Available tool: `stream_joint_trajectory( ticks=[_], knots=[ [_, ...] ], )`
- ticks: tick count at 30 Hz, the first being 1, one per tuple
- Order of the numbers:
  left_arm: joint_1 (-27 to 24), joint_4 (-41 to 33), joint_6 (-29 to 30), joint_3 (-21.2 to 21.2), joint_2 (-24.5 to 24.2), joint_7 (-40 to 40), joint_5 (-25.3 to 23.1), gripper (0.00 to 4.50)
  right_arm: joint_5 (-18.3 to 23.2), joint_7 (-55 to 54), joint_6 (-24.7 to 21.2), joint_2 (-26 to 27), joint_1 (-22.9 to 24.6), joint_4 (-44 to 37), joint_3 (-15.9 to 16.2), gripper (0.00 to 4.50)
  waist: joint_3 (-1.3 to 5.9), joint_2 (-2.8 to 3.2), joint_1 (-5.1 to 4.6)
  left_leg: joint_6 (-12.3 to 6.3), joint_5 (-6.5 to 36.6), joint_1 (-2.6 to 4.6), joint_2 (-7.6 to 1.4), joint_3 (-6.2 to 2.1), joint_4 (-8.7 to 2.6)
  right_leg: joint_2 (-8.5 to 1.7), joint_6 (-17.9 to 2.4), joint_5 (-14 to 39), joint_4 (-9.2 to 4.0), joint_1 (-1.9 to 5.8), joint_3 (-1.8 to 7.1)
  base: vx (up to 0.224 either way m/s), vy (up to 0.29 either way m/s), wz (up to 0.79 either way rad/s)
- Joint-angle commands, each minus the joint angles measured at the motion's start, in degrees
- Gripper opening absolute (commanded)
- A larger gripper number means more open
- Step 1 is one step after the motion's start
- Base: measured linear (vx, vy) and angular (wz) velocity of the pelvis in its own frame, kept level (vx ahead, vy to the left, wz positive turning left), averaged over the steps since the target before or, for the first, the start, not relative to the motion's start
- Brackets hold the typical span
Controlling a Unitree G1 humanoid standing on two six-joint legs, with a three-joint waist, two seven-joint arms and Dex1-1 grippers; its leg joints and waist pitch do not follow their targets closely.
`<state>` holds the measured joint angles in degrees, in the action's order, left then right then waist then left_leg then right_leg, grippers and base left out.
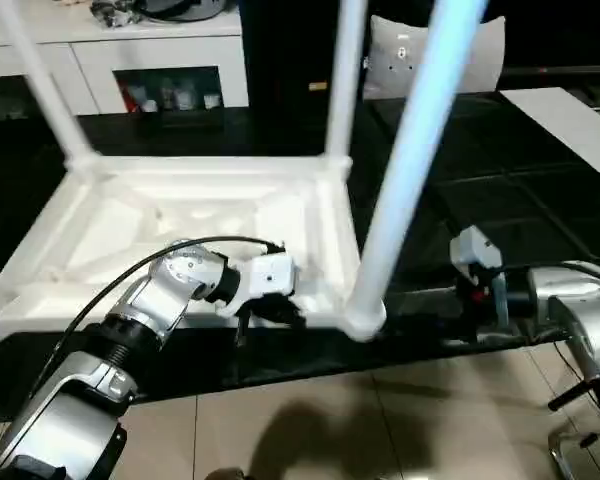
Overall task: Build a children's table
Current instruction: Rotate leg to tighten
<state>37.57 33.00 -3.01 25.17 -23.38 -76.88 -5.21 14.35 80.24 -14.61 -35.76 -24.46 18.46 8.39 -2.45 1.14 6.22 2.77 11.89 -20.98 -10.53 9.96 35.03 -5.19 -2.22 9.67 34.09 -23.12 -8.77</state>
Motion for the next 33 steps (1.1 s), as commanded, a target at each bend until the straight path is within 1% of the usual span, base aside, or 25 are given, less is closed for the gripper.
stream_joint_trajectory(
  ticks=[1,3,4,5,8,10,11,12,17,19,22,23,24,25,26,27,28,29,31,32,33],
  knots=[
    [-0.2,-2.2,-2.1,3.0,0.6,-3.1,-0.4,0.0,1.6,2.2,0.2,0.8,-1.1,0.6,0.9,3.71,4.01,-0.7,-0.19,-6.03,5.7,0.34,-3.48,-0.85,-3.57,-4.58,-8.8,14.4,-4.14,3.7,4.13,0.0,0.0,0.0],
    [-0.2,-2.2,-2.3,3.1,0.7,-3.2,-0.4,0.0,1.3,2.2,0.6,1.2,-1.3,1.0,1.2,3.63,4.05,-0.69,0.08,-5.74,5.4,0.42,-3.57,-0.87,-3.6,-4.59,-9.0,13.8,-4.01,3.64,4.19,0.0,0.0,0.0],
    [-0.2,-2.2,-2.7,3.3,0.8,-3.7,-0.2,0.0,0.5,2.0,1.6,1.7,-1.8,1.8,1.7,3.53,4.09,-0.6,0.16,-5.63,5.2,0.46,-3.6,-0.89,-3.6,-4.6,-9.0,13.5,-3.96,3.64,4.22,0.0,0.0,0.0],
    [-0.1,-2.2,-2.8,3.3,0.9,-3.9,-0.2,0.0,0.2,1.9,1.8,1.9,-1.9,2.1,1.9,3.53,4.11,-0.64,0.19,-5.36,5.1,0.46,-3.56,-0.86,-3.58,-4.65,-9.3,13.0,-3.87,3.62,4.26,0.0,0.0,0.0],
    [0.0,-2.1,-3.0,3.2,1.2,-4.1,-0.1,0.0,-0.5,2.6,2.4,2.4,-2.6,3.4,2.7,3.21,4.13,-0.64,0.12,-5.17,5.4,0.37,-3.5,-0.89,-3.59,-4.57,-9.4,12.7,-3.81,3.78,4.21,0.0,0.0,0.0],
    [-0.1,-2.1,-3.1,3.2,1.2,-4.3,0.0,0.0,-0.6,3.1,2.6,2.6,-3.0,4.1,3.0,3.03,4.11,-0.64,0.02,-5.11,5.6,0.31,-3.43,-0.91,-3.6,-4.56,-9.2,13.2,-3.87,3.83,4.15,0.0,0.0,0.0],
    [-0.1,-2.2,-3.1,3.2,1.2,-4.4,0.0,0.0,-0.5,3.5,2.5,2.8,-3.2,4.4,3.1,3.03,4.09,-0.69,0.01,-5.09,5.8,0.29,-3.38,-0.86,-3.58,-4.57,-9.0,13.6,-4.0,3.84,4.14,0.0,0.0,0.0],
    [-0.2,-2.2,-3.2,3.2,1.2,-4.5,0.0,0.0,-0.4,3.7,2.5,2.8,-3.3,4.6,3.3,2.87,4.07,-0.68,0.03,-5.06,5.9,0.3,-3.41,-0.89,-3.59,-4.56,-8.8,14.1,-4.02,3.84,4.14,0.0,0.0,0.0],
    [-0.3,-2.1,-3.2,3.2,1.1,-4.3,0.0,0.0,0.5,4.9,2.0,3.1,-3.4,4.8,3.4,2.45,4.11,-0.84,0.06,-5.44,5.1,0.26,-3.46,-0.89,-3.55,-4.54,-8.7,13.4,-3.85,3.81,4.19,0.0,0.0,0.0],
    [-0.6,-2.4,-2.8,2.8,1.2,-4.3,0.5,0.0,1.0,5.1,1.7,3.3,-3.2,4.5,3.3,2.29,4.13,-0.8,0.07,-5.44,5.0,0.21,-3.42,-0.88,-3.52,-4.56,-8.7,13.6,-3.87,3.85,4.17,0.0,0.0,0.0],
    [-1.4,-3.5,-0.7,1.8,1.9,-4.8,2.5,0.0,2.3,5.2,-0.1,3.8,-2.5,3.3,2.6,2.05,4.1,-0.77,0.0,-5.21,5.0,0.12,-3.42,-0.9,-3.56,-4.57,-8.7,13.9,-3.91,3.92,4.14,0.0,0.0,0.0],
    [-1.6,-3.9,0.0,1.5,2.1,-4.6,2.9,0.0,2.7,4.9,-0.4,3.9,-2.2,2.9,2.3,2.02,4.17,-0.68,0.04,-5.19,5.0,0.24,-3.47,-0.9,-3.55,-4.58,-8.7,13.8,-3.92,3.9,4.16,0.0,0.0,0.0],
    [-1.9,-4.7,2.6,1.0,2.6,-3.5,3.3,0.0,4.2,3.6,-2.5,4.8,-1.5,1.3,1.3,2.01,4.14,-0.66,-0.02,-5.34,4.6,0.16,-3.5,-0.94,-3.56,-4.48,-8.8,13.2,-3.84,3.91,4.17,0.0,0.0,0.0],
    [-1.9,-4.9,3.7,0.8,2.8,-2.9,3.3,0.0,4.4,2.9,-3.0,5.1,-1.2,0.7,1.0,1.99,4.09,-0.53,0.0,-5.28,4.7,0.29,-3.62,-0.95,-3.63,-4.52,-8.8,13.1,-3.9,3.85,4.21,0.0,0.0,0.0],
    [-1.9,-4.9,3.7,0.8,2.8,-2.9,3.3,0.0,4.4,2.9,-3.0,5.1,-1.2,0.7,1.0,1.99,4.11,-0.56,0.01,-5.3,4.8,0.3,-3.56,-0.95,-3.58,-4.51,-8.8,13.3,-3.91,3.81,4.17,0.0,0.0,0.0],
    [-1.9,-5.1,5.1,0.6,3.1,-2.0,3.2,0.0,4.6,1.8,-3.5,5.6,-0.9,0.1,0.7,1.97,4.07,-0.6,-0.07,-5.07,5.2,0.29,-3.47,-0.93,-3.63,-4.49,-8.7,14.0,-4.01,3.82,4.13,0.0,0.0,0.0],
    [-1.8,-5.2,6.7,0.1,3.7,-0.7,3.3,0.0,4.0,-0.6,-3.4,6.4,-0.8,-0.4,0.4,1.97,4.03,-0.61,-0.22,-4.85,5.4,0.23,-3.48,-0.89,-3.65,-4.55,-8.7,14.3,-3.98,3.79,4.15,0.0,0.0,0.0],
    [-1.7,-5.2,8.4,-0.7,4.7,1.2,3.5,0.0,2.2,-4.5,-2.6,7.6,-0.7,-0.6,0.3,1.97,3.94,-0.59,-0.29,-4.27,5.7,0.29,-3.4,-0.89,-3.69,-4.55,-8.2,15.6,-4.23,3.76,4.11,0.0,0.0,0.0],
    [-1.1,-4.9,11.9,-2.4,7.1,6.4,3.4,0.0,-2.0,-15.4,-3.9,11.1,-1.7,0.8,-0.3,1.97,3.72,-0.59,-0.84,-2.96,6.4,0.32,-3.17,-0.98,-3.84,-4.41,-7.4,18.4,-4.6,3.63,3.92,0.0,0.0,0.0],
    [-0.6,-4.3,14.0,-3.5,8.7,9.9,3.3,0.0,-3.7,-21.1,-5.0,13.2,-2.6,1.9,-0.8,1.97,3.64,-0.71,-1.54,-1.83,7.3,0.2,-2.91,-1.1,-3.89,-4.49,-6.3,21.4,-4.98,3.91,3.61,0.0,0.0,0.0],
    [-0.4,-4.1,14.7,-3.9,9.3,11.0,3.2,0.0,-4.1,-22.8,-5.4,13.8,-2.9,2.3,-1.0,1.96,3.76,-0.72,-2.07,-1.36,7.4,0.16,-2.63,-1.17,-3.8,-4.52,-5.3,23.1,-5.33,4.03,3.41,0.0,0.0,0.0]
  ],
)
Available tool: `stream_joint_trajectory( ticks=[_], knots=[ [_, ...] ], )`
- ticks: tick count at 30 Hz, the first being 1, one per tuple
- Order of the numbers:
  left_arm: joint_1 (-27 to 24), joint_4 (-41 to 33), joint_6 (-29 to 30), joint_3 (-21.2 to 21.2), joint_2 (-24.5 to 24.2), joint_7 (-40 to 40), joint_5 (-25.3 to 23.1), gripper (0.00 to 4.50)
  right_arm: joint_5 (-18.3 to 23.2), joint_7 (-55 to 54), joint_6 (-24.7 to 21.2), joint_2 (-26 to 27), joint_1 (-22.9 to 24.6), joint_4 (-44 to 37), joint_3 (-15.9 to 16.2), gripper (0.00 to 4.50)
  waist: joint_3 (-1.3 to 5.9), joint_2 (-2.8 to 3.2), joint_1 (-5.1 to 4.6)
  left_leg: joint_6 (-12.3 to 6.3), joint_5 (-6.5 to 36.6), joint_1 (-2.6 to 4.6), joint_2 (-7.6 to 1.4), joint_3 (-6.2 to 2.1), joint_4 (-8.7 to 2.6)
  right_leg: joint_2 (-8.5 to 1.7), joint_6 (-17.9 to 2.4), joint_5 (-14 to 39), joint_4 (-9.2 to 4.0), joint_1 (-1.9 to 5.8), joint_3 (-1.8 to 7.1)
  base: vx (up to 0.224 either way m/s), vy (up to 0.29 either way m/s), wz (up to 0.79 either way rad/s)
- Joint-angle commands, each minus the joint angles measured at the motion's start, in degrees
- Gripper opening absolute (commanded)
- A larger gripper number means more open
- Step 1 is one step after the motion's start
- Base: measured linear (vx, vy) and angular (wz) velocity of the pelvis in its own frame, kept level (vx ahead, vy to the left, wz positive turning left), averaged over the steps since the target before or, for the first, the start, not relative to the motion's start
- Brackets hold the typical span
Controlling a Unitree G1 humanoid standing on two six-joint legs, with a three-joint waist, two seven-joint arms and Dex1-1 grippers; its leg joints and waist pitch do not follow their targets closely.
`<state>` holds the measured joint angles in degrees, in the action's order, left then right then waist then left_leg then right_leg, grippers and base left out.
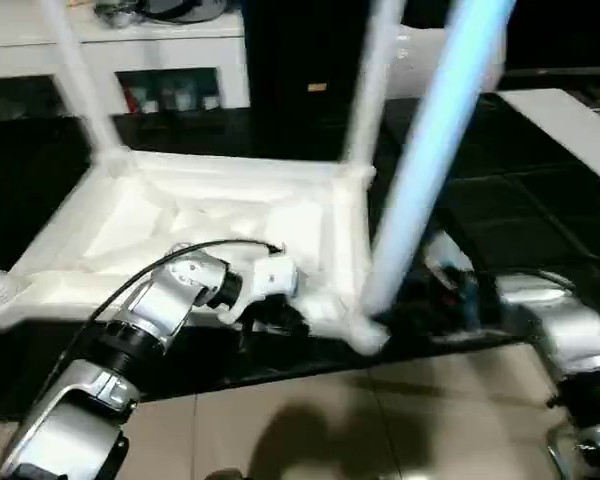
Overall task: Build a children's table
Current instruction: Rotate leg to tighten
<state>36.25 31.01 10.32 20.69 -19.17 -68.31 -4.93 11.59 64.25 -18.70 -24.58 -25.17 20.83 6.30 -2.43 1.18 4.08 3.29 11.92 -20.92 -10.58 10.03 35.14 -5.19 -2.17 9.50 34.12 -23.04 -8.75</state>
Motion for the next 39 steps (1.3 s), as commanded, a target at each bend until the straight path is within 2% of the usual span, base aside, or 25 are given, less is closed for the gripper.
stream_joint_trajectory(
  ticks=[1,3,4,5,6,7,9,10,11,12,13,14,15,19,21,23,25,27,28,31,34,36,39],
  knots=[
    [1.3,-1.7,3.6,-0.5,7.0,6.5,2.4,0.0,-2.2,-13.1,-3.7,5.2,-3.2,0.8,-0.1,1.94,3.64,-0.75,-0.24,-1.93,7.7,0.22,-2.63,-1.21,-3.96,-4.52,-5.3,23.5,-5.53,3.8,3.5,0.0,0.0,0.0],
    [1.6,-1.3,5.0,-1.2,8.3,9.2,2.1,0.0,-2.5,-17.4,-5.5,7.1,-4.0,1.2,-1.0,1.91,3.67,-0.86,-1.58,-2.4,7.7,-0.09,-2.42,-1.23,-3.8,-4.35,-5.5,23.1,-5.61,3.81,3.41,0.0,0.0,0.0],
    [2.0,-0.6,6.6,-2.3,10.2,14.1,1.2,0.0,-2.7,-23.6,-7.7,10.2,-5.1,1.9,-2.5,1.91,3.75,-0.83,-1.75,-2.56,7.6,0.02,-2.38,-1.25,-3.74,-4.38,-5.6,22.9,-5.61,3.8,3.45,0.0,0.0,0.0],
    [2.3,0.0,7.1,-2.9,11.2,17.0,0.7,0.0,-2.5,-27.2,-8.0,11.9,-5.9,2.9,-3.8,1.91,3.8,-0.75,-2.22,-2.88,6.8,-0.25,-2.38,-1.25,-3.69,-4.3,-5.8,21.8,-5.41,3.79,3.51,0.0,0.0,0.0],
    [2.6,0.4,7.3,-3.2,11.8,18.9,0.3,0.0,-2.4,-29.5,-8.1,13.1,-6.4,3.6,-4.6,1.91,4.03,-0.66,-2.38,-3.09,6.2,-0.14,-2.3,-1.21,-3.58,-4.3,-6.0,20.8,-5.44,3.73,3.5,0.0,0.0,0.0],
    [2.6,0.4,7.3,-3.2,11.8,18.9,0.3,0.0,-2.4,-29.5,-8.1,13.1,-6.4,3.6,-4.6,1.91,4.03,-0.66,-2.38,-3.09,6.2,-0.14,-2.3,-1.21,-3.58,-4.3,-6.0,20.8,-5.44,3.73,3.5,0.0,0.0,0.0],
    [2.7,0.5,8.1,-4.0,12.8,21.4,-0.2,0.0,-2.4,-31.7,-5.7,14.7,-6.8,4.6,-5.8,1.91,4.23,-0.58,-2.02,-4.75,4.1,-0.24,-2.53,-1.12,-3.51,-4.3,-7.3,16.0,-4.8,3.8,3.72,0.0,0.0,0.0],
    [2.8,0.5,8.0,-3.9,12.9,21.6,-0.4,0.0,-2.5,-31.3,-3.9,15.0,-6.7,4.8,-5.7,2.26,4.29,-0.57,-1.95,-5.09,3.5,-0.29,-2.58,-1.13,-3.49,-4.3,-7.7,14.6,-4.59,3.85,3.78,0.0,0.0,0.0],
    [2.8,0.4,8.0,-3.9,12.9,21.7,-0.7,0.0,-2.3,-31.3,-3.1,15.3,-6.5,4.7,-5.9,2.26,4.3,-0.54,-1.88,-5.69,3.1,-0.26,-2.69,-1.08,-3.49,-4.27,-8.5,12.3,-4.31,3.78,3.88,0.0,0.0,0.0],
    [2.6,0.2,7.2,-3.4,12.3,21.2,-1.2,0.0,-1.3,-29.9,-2.5,15.4,-5.9,3.9,-6.2,2.46,4.29,-0.85,-1.88,-6.21,2.8,-0.28,-2.76,-1.08,-3.51,-4.32,-9.1,10.9,-4.11,3.87,3.94,0.0,0.0,0.0],
    [2.5,0.0,7.0,-3.3,12.2,21.1,-1.4,0.0,-1.1,-29.6,-2.6,15.5,-5.7,3.3,-6.3,2.65,4.33,-0.7,-1.72,-6.58,2.4,-0.25,-2.74,-1.06,-3.44,-4.41,-9.5,10.1,-3.92,3.94,4.01,0.0,0.0,0.0],
    [2.5,0.0,7.0,-3.3,12.2,21.1,-1.4,0.0,-1.1,-29.6,-2.6,15.5,-5.7,3.3,-6.3,2.65,4.32,-0.66,-1.71,-6.78,2.2,-0.26,-2.78,-1.08,-3.46,-4.43,-9.6,9.6,-3.86,3.96,4.03,0.0,0.0,0.0],
    [2.4,0.0,7.1,-3.4,11.7,21.3,-1.6,0.0,-1.6,-28.8,-2.9,15.0,-4.9,2.1,-6.0,2.72,4.24,-0.45,-1.68,-7.09,2.2,-0.23,-2.83,-1.1,-3.48,-4.39,-9.9,9.3,-3.85,3.91,4.01,0.0,0.0,0.0],
    [2.4,0.8,4.4,-2.9,10.0,19.9,-2.0,0.0,-1.1,-25.2,-0.8,12.5,-3.2,0.5,-5.9,3.06,4.15,-0.61,-1.49,-6.83,3.7,-0.17,-2.76,-1.03,-3.54,-4.44,-9.3,11.1,-4.11,4.02,4.0,0.0,0.0,0.0],
    [2.0,1.1,0.2,-1.7,8.0,16.8,-2.2,0.0,-0.5,-21.0,1.0,9.3,-2.1,-0.2,-5.7,3.12,4.07,-0.52,-1.29,-6.74,4.7,-0.06,-2.85,-1.06,-3.62,-4.43,-8.6,12.4,-4.38,3.97,4.02,0.0,0.0,0.0],
    [1.9,1.2,-0.5,-1.4,7.6,16.0,-2.3,0.0,-0.2,-19.9,1.4,8.6,-2.0,-0.2,-5.8,3.18,4.01,-0.52,-1.19,-6.58,5.1,-0.13,-2.78,-1.02,-3.61,-4.42,-8.5,12.9,-4.41,3.96,4.01,0.0,0.0,0.0],
    [1.7,1.8,-4.0,0.5,5.3,12.1,-3.1,0.0,0.0,-14.1,3.2,5.0,-1.2,-0.7,-5.3,3.49,4.0,-0.51,-0.82,-6.59,5.9,0.07,-2.88,-1.01,-3.66,-4.44,-7.8,14.3,-4.57,3.86,4.01,0.0,0.0,0.0],
    [2.0,2.3,-5.8,1.2,4.2,9.8,-3.2,0.0,0.4,-8.9,3.6,1.7,-0.6,-1.2,-4.9,3.53,3.98,-0.61,-0.41,-6.63,6.0,0.3,-3.09,-0.96,-3.68,-4.39,-8.0,13.6,-4.45,3.72,4.16,0.0,0.0,0.0],
    [2.0,2.3,-5.8,1.2,4.2,9.8,-3.2,0.0,0.4,-8.9,3.6,1.7,-0.6,-1.2,-4.9,3.65,3.98,-0.58,-0.26,-6.64,5.7,0.29,-3.14,-1.02,-3.69,-4.43,-8.3,13.2,-4.27,3.73,4.19,0.0,0.0,0.0],
    [2.6,3.3,-11.1,3.4,2.0,3.6,-3.0,0.0,0.5,-2.6,4.7,-2.0,-0.3,-1.1,-3.6,3.97,3.97,-0.53,0.31,-6.59,5.9,0.21,-3.1,-1.0,-3.69,-4.45,-8.4,13.5,-4.32,3.79,4.13,0.0,0.0,0.0],
    [3.4,4.5,-14.5,5.9,-0.1,-1.3,-3.8,0.0,1.2,4.9,4.3,-5.2,0.0,-1.4,-1.0,3.97,4.06,-0.45,1.12,-6.63,6.3,0.3,-3.17,-0.87,-3.6,-4.51,-8.4,13.4,-4.26,3.76,4.2,0.0,0.0,0.0],
    [3.7,5.2,-16.2,6.8,-0.9,-3.1,-4.4,0.0,1.6,8.5,4.9,-6.4,0.2,-1.3,0.1,3.97,3.99,-0.51,1.25,-6.63,6.3,0.1,-3.16,-0.94,-3.63,-4.51,-8.3,13.5,-4.24,3.81,4.08,0.0,0.0,0.0],
    [3.8,5.4,-18.3,7.7,-2.0,-6.3,-4.5,0.0,2.1,12.2,6.5,-7.1,0.1,-0.6,0.9,3.61,3.97,-0.61,1.34,-6.22,6.9,0.1,-3.26,-1.03,-3.71,-4.6,-8.0,15.3,-4.41,3.78,3.96,0.0,0.0,0.0]
  ],
)
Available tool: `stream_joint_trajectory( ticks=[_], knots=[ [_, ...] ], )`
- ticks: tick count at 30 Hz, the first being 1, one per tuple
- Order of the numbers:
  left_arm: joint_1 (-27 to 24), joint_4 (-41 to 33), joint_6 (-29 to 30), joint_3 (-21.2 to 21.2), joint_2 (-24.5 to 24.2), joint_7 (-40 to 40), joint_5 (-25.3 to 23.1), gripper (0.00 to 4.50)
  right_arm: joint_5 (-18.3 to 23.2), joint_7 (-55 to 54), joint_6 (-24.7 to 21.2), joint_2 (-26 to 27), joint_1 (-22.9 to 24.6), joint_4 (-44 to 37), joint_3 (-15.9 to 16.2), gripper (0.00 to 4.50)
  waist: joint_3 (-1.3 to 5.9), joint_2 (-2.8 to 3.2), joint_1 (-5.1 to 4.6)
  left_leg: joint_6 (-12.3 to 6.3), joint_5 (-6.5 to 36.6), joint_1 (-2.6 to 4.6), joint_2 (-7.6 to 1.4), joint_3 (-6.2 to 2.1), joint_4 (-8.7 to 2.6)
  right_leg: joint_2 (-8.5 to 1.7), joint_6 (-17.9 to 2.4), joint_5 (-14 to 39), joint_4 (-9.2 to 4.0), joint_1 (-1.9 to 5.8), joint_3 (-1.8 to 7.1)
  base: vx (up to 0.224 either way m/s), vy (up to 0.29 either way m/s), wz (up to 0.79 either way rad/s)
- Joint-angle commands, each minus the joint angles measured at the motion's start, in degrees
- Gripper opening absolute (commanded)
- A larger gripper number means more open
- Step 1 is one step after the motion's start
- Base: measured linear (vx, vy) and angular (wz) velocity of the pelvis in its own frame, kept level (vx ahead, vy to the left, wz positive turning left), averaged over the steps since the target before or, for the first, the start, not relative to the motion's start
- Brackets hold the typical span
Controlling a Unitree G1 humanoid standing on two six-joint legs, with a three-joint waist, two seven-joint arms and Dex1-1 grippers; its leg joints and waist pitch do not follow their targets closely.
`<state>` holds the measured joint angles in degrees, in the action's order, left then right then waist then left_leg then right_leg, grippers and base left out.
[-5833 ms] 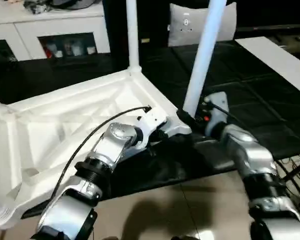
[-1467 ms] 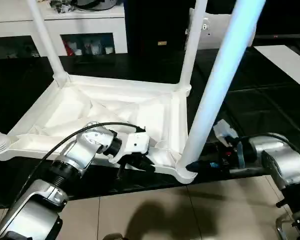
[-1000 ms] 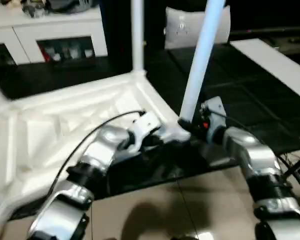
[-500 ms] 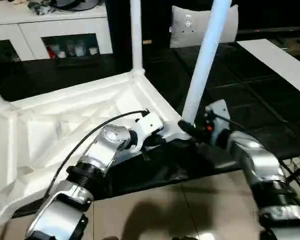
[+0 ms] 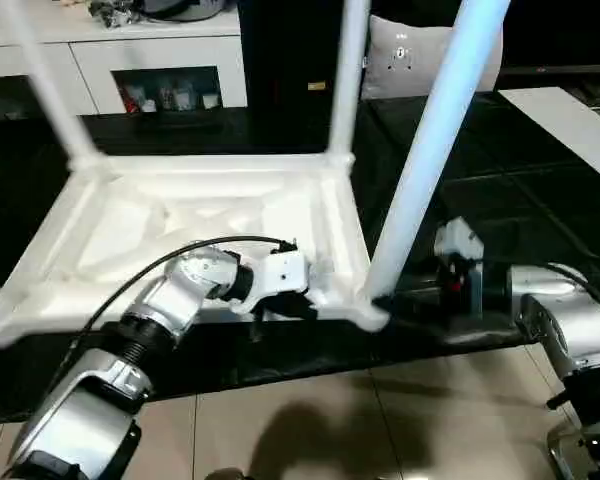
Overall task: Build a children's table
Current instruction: Rotate leg to tighten
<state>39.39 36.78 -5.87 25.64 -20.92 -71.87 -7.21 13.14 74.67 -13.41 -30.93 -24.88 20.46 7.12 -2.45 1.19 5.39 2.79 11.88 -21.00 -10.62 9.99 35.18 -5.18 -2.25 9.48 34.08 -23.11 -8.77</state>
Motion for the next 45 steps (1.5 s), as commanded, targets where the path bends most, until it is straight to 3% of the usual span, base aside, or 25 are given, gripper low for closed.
stream_joint_trajectory(
  ticks=[1,5,6,9,20,24,26,28,30,31,32,34,35,38,40,45],
  knots=[
    [0.7,-0.3,-3.0,3.0,-0.7,-4.1,-2.2,0.0,0.6,3.0,2.1,-0.9,-0.2,0.2,0.3,3.58,4.01,-0.56,0.01,-5.43,6.9,0.2,-3.37,-1.05,-3.8,-4.62,-8.1,14.9,-4.22,3.84,4.07,0.0,0.0,0.0],
    [0.8,-0.5,-5.7,3.9,-1.8,-8.5,-1.1,0.0,2.0,9.0,1.8,-1.5,-0.5,0.3,1.9,3.24,4.05,-0.61,0.21,-5.56,6.8,0.24,-3.36,-0.97,-3.76,-4.58,-9.0,13.8,-4.04,3.87,4.12,0.0,0.0,0.0],
    [0.6,-0.9,-5.9,4.2,-2.0,-9.4,-0.6,0.0,2.4,10.4,1.4,-1.6,-0.3,-0.1,2.6,3.16,4.06,-0.91,0.28,-5.77,6.6,0.18,-3.37,-0.92,-3.74,-4.62,-9.1,13.7,-4.01,3.91,4.13,0.0,0.0,0.0],
    [0.1,-1.5,-6.0,4.4,-1.9,-10.2,-0.1,0.0,2.4,11.7,1.0,-1.5,-0.2,-0.4,3.6,2.79,4.04,-0.76,0.51,-5.53,6.4,0.33,-3.58,-0.97,-3.8,-4.7,-9.4,13.9,-3.91,3.79,4.18,0.0,0.0,0.0],
    [-0.4,-1.4,-5.2,3.2,-1.3,-10.8,1.1,0.0,3.8,13.2,-0.1,-0.3,-0.6,-0.1,4.0,2.03,4.1,-0.99,0.97,-5.13,5.5,0.3,-3.48,-0.91,-3.78,-4.7,-8.8,13.9,-3.84,3.76,4.23,0.0,0.0,0.0],
    [-1.2,-3.2,0.1,1.4,-0.4,-8.8,2.8,0.0,6.0,10.5,-4.1,0.5,0.4,-2.9,2.6,1.99,4.05,-0.98,0.93,-4.77,5.2,0.4,-3.68,-0.88,-3.91,-4.74,-8.8,14.4,-3.8,3.88,4.34,0.0,0.0,0.0],
    [-1.1,-3.8,5.0,-0.5,1.2,-5.3,3.7,0.0,4.3,3.3,-7.0,2.0,0.3,-3.4,1.4,1.98,3.94,-0.88,0.92,-4.79,5.2,0.32,-3.56,-0.94,-3.91,-4.66,-8.6,15.1,-3.94,3.73,4.23,0.0,0.0,0.0],
    [-0.6,-3.7,8.2,-2.0,2.8,-1.9,4.0,0.0,1.5,-4.6,-8.2,4.3,-0.7,-2.4,0.5,1.98,3.63,-0.66,0.43,-3.29,6.8,0.43,-3.16,-0.92,-4.0,-4.71,-7.2,19.9,-4.69,3.53,4.02,0.0,0.0,0.0],
    [0.0,-3.6,12.3,-4.3,5.4,3.1,4.8,0.0,-1.5,-15.1,-10.1,7.7,-2.3,-0.9,-0.9,1.98,3.62,-0.92,-0.22,-2.14,7.6,0.25,-2.68,-0.99,-3.98,-4.72,-5.0,24.0,-5.31,3.87,3.71,0.0,0.0,0.0],
    [0.5,-3.2,13.4,-5.2,6.5,5.4,5.0,0.0,-2.2,-19.2,-11.4,9.1,-3.0,-0.3,-1.8,1.97,3.57,-0.88,-1.43,-0.92,7.6,0.05,-2.53,-1.21,-4.03,-4.46,-4.3,25.1,-5.48,3.9,3.36,0.0,0.0,0.0],
    [0.7,-3.0,14.1,-5.8,7.2,7.0,5.2,0.0,-2.7,-21.9,-12.3,10.1,-3.5,0.1,-2.4,1.95,3.67,-0.9,-1.7,-0.94,7.9,0.15,-2.42,-1.21,-3.94,-4.53,-4.0,25.4,-5.69,3.85,3.33,0.0,0.0,0.0],
    [1.3,-1.9,13.5,-6.7,8.6,11.0,4.6,0.0,-3.1,-28.5,-14.4,13.1,-4.2,0.1,-4.1,1.95,3.71,-0.89,-2.75,-1.61,8.2,0.11,-2.3,-1.15,-3.81,-4.42,-4.5,24.4,-5.76,3.66,3.42,0.0,0.0,0.0],
    [1.3,-1.8,13.5,-6.7,8.6,11.1,4.6,0.0,-3.1,-28.7,-14.4,13.2,-4.2,0.1,-4.1,1.95,3.85,-1.01,-3.18,-2.23,7.4,-0.3,-2.18,-1.19,-3.72,-4.37,-4.7,22.8,-5.55,3.98,3.43,0.0,0.0,0.0],
    [2.2,0.1,10.8,-7.1,10.0,15.8,2.9,0.0,-3.3,-33.5,-15.7,15.7,-3.5,-1.6,-5.1,1.95,3.99,-1.1,-3.24,-3.68,5.9,-0.13,-2.21,-0.98,-3.6,-4.24,-5.3,20.3,-5.34,3.7,3.64,0.0,0.0,0.0],
    [2.7,1.0,9.9,-7.0,10.3,17.7,1.8,0.0,-3.5,-35.7,-15.6,16.5,-2.9,-2.2,-5.9,2.49,4.14,-0.97,-2.82,-4.74,3.9,-0.17,-2.37,-0.96,-3.67,-4.25,-6.1,17.1,-4.89,3.82,3.77,0.0,0.0,0.0],
    [3.0,1.7,7.1,-7.1,10.0,18.6,0.4,0.0,-4.7,-38.0,-14.0,16.4,-0.2,-6.1,-6.5,2.88,4.31,-0.45,-2.35,-5.15,2.8,0.14,-2.9,-1.04,-3.7,-4.41,-8.4,10.2,-4.04,3.77,4.13,0.0,0.0,0.0]
  ],
)
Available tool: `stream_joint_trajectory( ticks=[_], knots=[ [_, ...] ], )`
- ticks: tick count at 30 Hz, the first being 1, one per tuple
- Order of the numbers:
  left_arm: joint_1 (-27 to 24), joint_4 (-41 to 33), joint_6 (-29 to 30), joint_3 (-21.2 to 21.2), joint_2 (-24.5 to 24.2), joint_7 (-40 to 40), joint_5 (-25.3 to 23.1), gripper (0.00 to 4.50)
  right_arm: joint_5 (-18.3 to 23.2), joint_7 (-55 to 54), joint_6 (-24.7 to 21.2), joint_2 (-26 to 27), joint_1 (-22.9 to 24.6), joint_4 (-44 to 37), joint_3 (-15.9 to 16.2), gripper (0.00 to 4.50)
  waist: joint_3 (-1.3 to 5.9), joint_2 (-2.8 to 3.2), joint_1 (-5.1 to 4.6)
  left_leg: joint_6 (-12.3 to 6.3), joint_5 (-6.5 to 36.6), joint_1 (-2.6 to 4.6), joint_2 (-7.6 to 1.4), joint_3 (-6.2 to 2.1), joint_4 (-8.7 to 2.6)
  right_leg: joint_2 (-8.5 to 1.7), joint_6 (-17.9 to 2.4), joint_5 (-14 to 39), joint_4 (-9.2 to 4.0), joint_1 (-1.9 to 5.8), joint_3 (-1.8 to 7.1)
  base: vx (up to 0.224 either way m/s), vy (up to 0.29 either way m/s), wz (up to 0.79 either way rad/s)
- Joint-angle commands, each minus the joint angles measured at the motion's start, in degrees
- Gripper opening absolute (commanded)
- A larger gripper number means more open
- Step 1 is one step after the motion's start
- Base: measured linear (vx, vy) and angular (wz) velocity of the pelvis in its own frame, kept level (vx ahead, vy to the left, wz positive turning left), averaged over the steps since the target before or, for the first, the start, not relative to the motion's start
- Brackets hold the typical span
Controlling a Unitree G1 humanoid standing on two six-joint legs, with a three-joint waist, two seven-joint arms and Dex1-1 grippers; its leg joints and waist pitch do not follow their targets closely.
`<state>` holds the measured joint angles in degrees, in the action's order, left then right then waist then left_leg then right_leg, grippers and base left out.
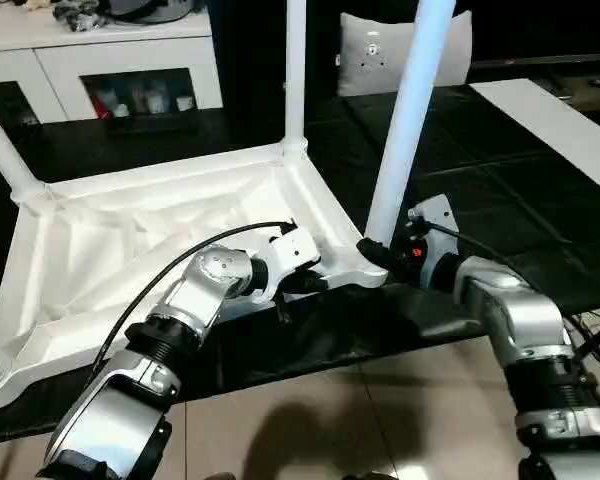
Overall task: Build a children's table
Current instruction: Rotate leg to tighten, then rotate table base
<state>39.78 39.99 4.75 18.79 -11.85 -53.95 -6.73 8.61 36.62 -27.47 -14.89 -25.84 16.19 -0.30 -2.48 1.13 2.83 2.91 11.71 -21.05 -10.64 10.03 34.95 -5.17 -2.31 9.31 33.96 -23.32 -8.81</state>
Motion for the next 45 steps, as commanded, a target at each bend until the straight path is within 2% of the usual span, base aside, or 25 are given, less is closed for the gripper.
stream_joint_trajectory(
  ticks=[1,5,6,8,11,15,19,20,21,23,25,26,27,28,29,31,32,34,35,37,39,40,42,44,45],
  knots=[
    [2.8,-0.9,-4.7,-0.4,0.5,1.1,-0.4,0.0,-0.1,0.2,0.6,0.0,1.9,-3.5,0.9,2.97,4.29,-0.54,0.19,-5.38,3.2,0.11,-2.82,-1.05,-3.5,-4.39,-8.3,10.3,-3.93,4.06,4.15,0.0,0.0,0.0],
    [3.7,1.8,-7.3,-0.3,-0.6,3.4,-1.2,0.0,1.0,0.0,0.7,-0.7,5.2,-8.7,0.2,3.21,4.12,-0.25,0.79,-5.13,4.8,0.23,-2.69,-0.98,-3.6,-4.49,-7.5,12.3,-4.31,4.11,4.15,0.0,0.0,0.0],
    [3.9,2.3,-7.2,-0.5,-0.6,4.2,-1.2,0.0,1.5,0.3,0.7,-0.9,6.0,-9.9,-0.1,3.42,4.08,-0.44,1.03,-4.82,5.6,0.21,-2.64,-1.0,-3.7,-4.46,-6.4,13.8,-4.53,4.22,4.1,0.0,0.0,0.0],
    [4.0,2.5,-7.1,-0.9,-0.7,4.4,-1.1,0.0,1.7,0.5,0.4,-1.7,7.5,-12.1,-0.4,3.48,4.01,-0.43,0.98,-4.48,6.4,0.28,-2.81,-1.09,-3.8,-4.42,-6.1,14.6,-4.59,4.13,4.02,0.0,0.0,0.0],
    [3.6,1.4,-6.8,-1.8,-0.6,3.1,0.1,0.53,2.3,0.5,-0.1,-2.7,9.5,-14.6,-1.3,3.84,3.91,-0.46,0.71,-4.21,6.9,0.17,-2.7,-1.13,-3.85,-4.48,-5.7,16.4,-4.87,4.13,3.96,0.0,0.0,0.0],
    [2.9,0.5,-8.8,-2.5,-0.5,2.3,1.2,0.67,4.2,2.5,-2.4,-4.6,12.1,-18.8,-1.7,4.11,3.87,-0.51,0.99,-4.69,6.6,0.07,-2.86,-1.15,-3.8,-4.51,-6.1,15.6,-4.84,4.18,4.05,0.0,0.0,0.0],
    [0.4,-4.1,-7.0,-3.8,-1.5,1.5,3.7,1.0,6.8,5.7,-3.0,-6.1,14.8,-23.9,-0.9,4.42,3.72,-0.24,1.1,-4.47,8.3,0.29,-2.75,-1.07,-3.88,-4.55,-5.2,18.5,-5.25,4.06,3.89,0.0,0.0,0.0],
    [-0.4,-5.6,-6.4,-4.1,-1.9,1.3,4.1,1.24,7.1,6.3,-3.0,-6.3,15.1,-24.5,-0.6,4.5,3.62,-0.36,0.93,-4.21,8.6,0.15,-2.77,-1.13,-3.97,-4.48,-4.9,19.5,-5.38,4.08,3.8,0.0,0.0,0.0],
    [-1.6,-7.9,-5.7,-4.7,-2.7,1.6,4.3,1.24,7.0,6.3,-3.1,-6.4,15.4,-25.2,-0.2,4.5,3.53,-0.12,0.78,-3.85,9.2,0.19,-2.81,-1.22,-4.04,-4.49,-4.6,20.7,-5.6,4.03,3.73,0.0,0.0,0.0],
    [-2.3,-9.1,-5.4,-4.9,-3.1,1.9,4.3,1.35,6.8,6.1,-3.1,-6.5,15.6,-25.6,0.0,4.5,3.49,-0.12,0.62,-3.56,9.8,0.21,-2.75,-1.21,-4.05,-4.43,-4.2,21.7,-5.77,4.0,3.67,0.0,0.0,0.0],
    [-6.1,-15.5,-2.6,-6.4,-5.6,1.6,5.1,1.65,7.9,6.7,-5.1,-6.4,16.0,-27.7,1.8,4.5,3.39,-0.01,0.24,-3.0,10.2,0.0,-2.82,-1.38,-4.21,-4.43,-3.7,22.5,-5.71,4.03,3.72,0.0,0.0,0.0],
    [-6.8,-16.7,-2.0,-6.7,-6.1,1.5,5.3,1.72,8.1,6.8,-5.5,-6.4,16.0,-28.1,2.2,4.5,3.44,0.08,0.19,-2.79,10.6,0.21,-2.88,-1.39,-4.22,-4.37,-3.7,22.6,-5.6,3.91,3.7,0.0,0.0,0.0],
    [-8.7,-19.8,-0.5,-7.1,-7.5,1.0,5.8,1.79,8.7,7.2,-6.2,-6.2,16.0,-28.7,2.9,4.5,3.52,0.38,0.13,-2.56,11.0,0.45,-2.94,-1.43,-4.21,-4.38,-3.8,22.5,-5.57,3.71,3.74,0.0,0.0,0.0],
    [-10.3,-22.3,0.8,-7.5,-8.7,0.7,6.1,1.79,9.0,7.3,-6.2,-5.8,15.8,-28.8,3.5,4.5,3.37,0.33,-0.02,-2.77,11.0,0.18,-2.84,-1.44,-4.29,-4.22,-3.7,22.6,-5.7,3.74,3.71,0.0,0.0,0.0],
    [-10.3,-22.3,0.8,-7.5,-8.7,0.7,6.1,1.88,9.0,7.3,-6.2,-5.8,15.8,-28.9,3.5,4.5,3.43,0.71,0.1,-2.56,11.4,0.48,-2.84,-1.37,-4.22,-4.22,-3.8,22.7,-5.74,3.55,3.72,0.0,0.0,0.0],
    [-13.8,-28.3,4.8,-8.7,-11.2,0.1,7.2,2.05,8.5,7.0,-5.1,-4.5,15.0,-27.9,4.6,4.5,3.37,0.83,-0.02,-1.73,12.2,0.24,-3.39,-1.73,-4.71,-4.42,-5.3,20.1,-5.06,3.69,3.94,0.0,0.0,0.0],
    [-15.7,-31.5,7.1,-9.5,-12.4,-0.4,7.9,2.09,8.3,6.7,-4.4,-3.6,14.3,-27.1,5.1,4.5,3.32,0.87,0.01,-1.5,12.8,0.56,-3.4,-1.62,-4.7,-4.28,-5.6,20.3,-5.1,3.4,3.96,0.0,0.0,0.0],
    [-18.3,-35.8,10.6,-10.3,-14.4,-1.6,9.1,2.31,8.0,6.1,-3.6,-2.3,13.2,-25.8,5.8,4.5,3.15,0.95,-0.06,-1.24,13.5,0.58,-3.13,-1.49,-4.71,-4.23,-5.7,21.0,-5.27,3.35,4.06,0.0,0.0,0.0],
    [-20.2,-38.7,13.2,-10.4,-16.1,-3.0,10.1,2.31,7.4,5.3,-3.0,-1.3,12.2,-24.7,6.3,4.5,3.2,0.99,-0.06,-0.64,13.7,0.64,-3.34,-1.67,-4.83,-4.54,-6.3,20.7,-4.84,3.44,4.25,0.0,0.0,0.0],
    [-23.4,-43.7,17.7,-10.6,-19.3,-5.1,11.6,2.47,6.2,3.8,-1.9,0.5,10.1,-22.3,7.5,4.5,2.97,1.21,-0.25,-0.12,14.7,0.8,-3.14,-1.62,-4.91,-4.3,-6.2,21.9,-4.87,3.19,4.32,0.0,0.0,0.0],
    [-24.9,-45.4,19.2,-10.8,-21.0,-5.5,11.5,2.61,5.2,2.4,-0.6,2.0,8.4,-19.9,8.1,4.5,2.75,1.42,-0.4,0.12,15.8,1.0,-2.99,-1.56,-5.01,-4.09,-6.0,22.6,-5.18,3.01,4.37,0.0,0.0,0.0],
    [-25.6,-46.3,19.9,-11.0,-21.8,-5.4,11.4,2.85,4.7,1.5,0.0,2.7,7.5,-18.6,8.4,4.5,2.83,1.62,-0.33,0.43,16.5,1.16,-3.02,-1.64,-4.98,-4.14,-6.0,22.7,-5.05,3.01,4.35,0.0,0.0,0.0],
    [-26.8,-47.7,21.4,-11.2,-23.1,-5.0,11.0,2.85,3.4,-0.2,1.2,4.2,5.5,-15.6,8.6,4.5,2.69,1.5,-0.55,1.15,17.8,1.23,-2.98,-1.72,-5.16,-4.14,-5.6,23.6,-5.13,2.99,4.41,0.0,0.0,0.0],
    [-27.3,-47.9,22.0,-11.1,-23.8,-5.1,10.6,3.17,2.9,-0.9,1.9,5.1,4.1,-13.1,8.6,4.5,2.67,1.67,-0.73,1.34,18.3,1.23,-2.86,-1.81,-5.18,-4.12,-5.7,23.6,-5.1,3.07,4.45,0.0,0.0,0.0],
    [-27.8,-48.6,22.9,-11.0,-24.6,-5.3,10.4,3.17,2.7,-1.3,2.5,5.6,3.0,-11.3,8.7,4.5,2.71,1.72,-0.73,1.31,18.4,1.26,-2.87,-1.83,-5.21,-4.08,-5.6,23.4,-5.11,3.13,4.44,0.0,0.0,0.0]
  ],
)
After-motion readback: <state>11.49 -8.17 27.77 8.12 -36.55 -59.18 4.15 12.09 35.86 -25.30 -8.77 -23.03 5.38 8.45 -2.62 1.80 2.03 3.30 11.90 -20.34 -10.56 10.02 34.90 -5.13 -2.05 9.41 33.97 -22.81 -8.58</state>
